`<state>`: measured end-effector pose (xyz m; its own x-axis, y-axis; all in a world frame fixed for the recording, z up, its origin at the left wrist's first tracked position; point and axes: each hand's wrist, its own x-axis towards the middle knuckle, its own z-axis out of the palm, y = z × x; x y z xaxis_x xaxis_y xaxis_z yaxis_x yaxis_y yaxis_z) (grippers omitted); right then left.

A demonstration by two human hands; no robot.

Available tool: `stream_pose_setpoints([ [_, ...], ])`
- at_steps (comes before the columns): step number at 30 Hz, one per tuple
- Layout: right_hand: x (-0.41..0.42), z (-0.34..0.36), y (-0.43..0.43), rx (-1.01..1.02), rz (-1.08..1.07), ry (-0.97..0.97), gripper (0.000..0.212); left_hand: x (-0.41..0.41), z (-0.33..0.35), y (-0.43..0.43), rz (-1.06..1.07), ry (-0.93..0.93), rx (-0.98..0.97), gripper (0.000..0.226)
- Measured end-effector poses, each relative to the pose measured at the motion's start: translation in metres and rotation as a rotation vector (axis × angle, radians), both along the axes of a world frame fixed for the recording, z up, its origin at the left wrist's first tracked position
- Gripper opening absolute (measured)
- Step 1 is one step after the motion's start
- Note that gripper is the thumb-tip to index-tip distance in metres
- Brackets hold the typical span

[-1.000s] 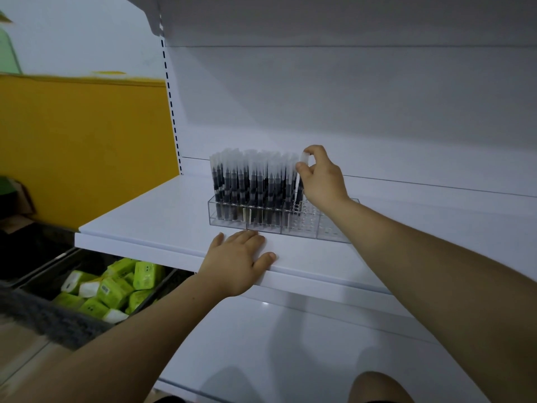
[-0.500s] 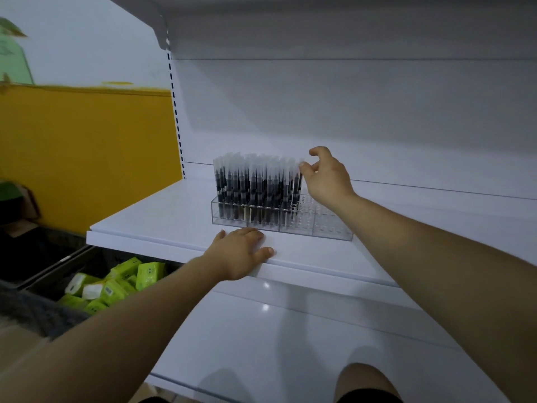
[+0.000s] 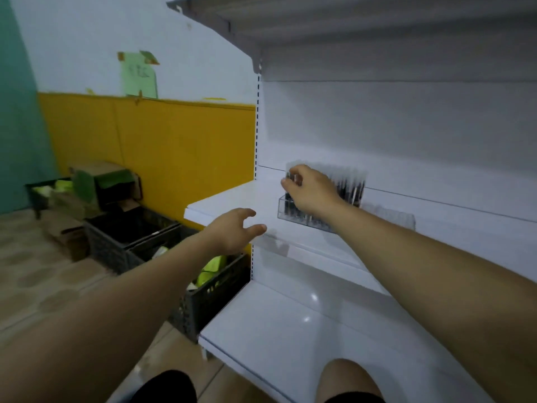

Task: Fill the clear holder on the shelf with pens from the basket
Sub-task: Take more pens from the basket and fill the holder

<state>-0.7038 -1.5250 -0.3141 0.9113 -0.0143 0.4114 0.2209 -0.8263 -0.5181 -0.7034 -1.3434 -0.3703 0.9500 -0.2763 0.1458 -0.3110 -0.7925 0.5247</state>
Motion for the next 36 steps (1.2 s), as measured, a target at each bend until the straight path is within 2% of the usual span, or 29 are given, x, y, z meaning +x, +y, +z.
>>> stream_pose_setpoints([
  [4,0.011,-0.02,0.045,-0.043,0.14,0.09,0.052,-0.019,-0.011,0.043,0.12,0.088,-0.006,0.066],
  [9,0.024,-0.052,0.108,-0.053,0.32,0.161,0.055,-0.047,-0.028,0.096,0.327,0.11,0.02,0.061],
  [17,0.041,-0.122,0.213,-0.153,0.538,0.366,0.056,-0.08,-0.087,0.183,0.61,0.247,0.048,0.061],
  [22,0.056,-0.19,0.276,-0.206,0.637,0.488,0.055,-0.086,-0.15,0.234,0.722,0.422,0.057,0.064],
  [27,0.077,-0.274,0.331,-0.256,0.668,0.67,0.058,-0.082,-0.225,0.281,0.802,0.591,-0.02,0.065],
  [33,0.111,-0.387,0.376,-0.285,0.718,0.841,0.055,-0.043,-0.329,0.331,0.845,0.767,-0.126,0.066],
  [36,0.124,-0.446,0.394,-0.365,0.718,0.894,0.055,-0.016,-0.385,0.345,0.827,0.852,-0.171,0.065],
])
